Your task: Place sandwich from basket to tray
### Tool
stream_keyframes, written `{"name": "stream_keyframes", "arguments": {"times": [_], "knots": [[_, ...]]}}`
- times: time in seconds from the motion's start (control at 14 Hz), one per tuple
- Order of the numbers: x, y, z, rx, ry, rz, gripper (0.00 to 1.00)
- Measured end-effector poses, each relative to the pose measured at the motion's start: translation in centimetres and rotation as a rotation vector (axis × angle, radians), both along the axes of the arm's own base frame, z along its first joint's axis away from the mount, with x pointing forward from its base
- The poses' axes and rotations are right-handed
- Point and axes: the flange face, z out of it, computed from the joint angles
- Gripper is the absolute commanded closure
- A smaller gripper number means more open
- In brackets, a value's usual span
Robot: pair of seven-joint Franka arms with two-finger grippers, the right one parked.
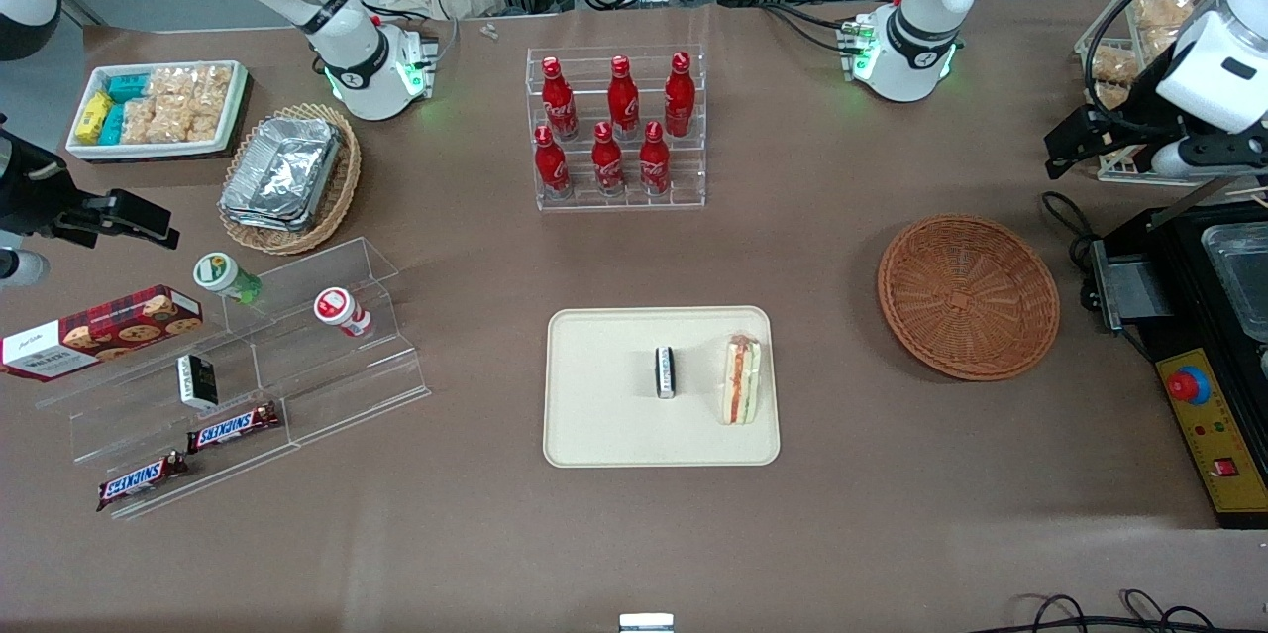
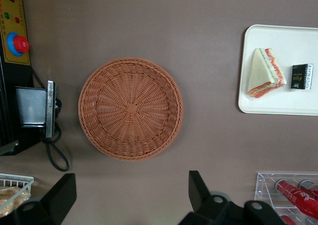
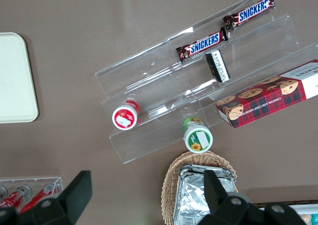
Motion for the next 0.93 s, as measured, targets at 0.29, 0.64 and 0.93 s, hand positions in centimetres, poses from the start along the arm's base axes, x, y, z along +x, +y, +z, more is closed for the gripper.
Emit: {"name": "stream_keyframes", "arguments": {"times": [0.29, 0.64, 0.93], "knots": [[3.2, -2.2, 0.5, -0.003, 0.005, 0.052, 0.00], [8.3, -2.9, -0.1, -0.003, 0.079, 0.044, 0.00], [8.2, -3.2, 0.3, -0.003, 0.079, 0.040, 0.00]]}}
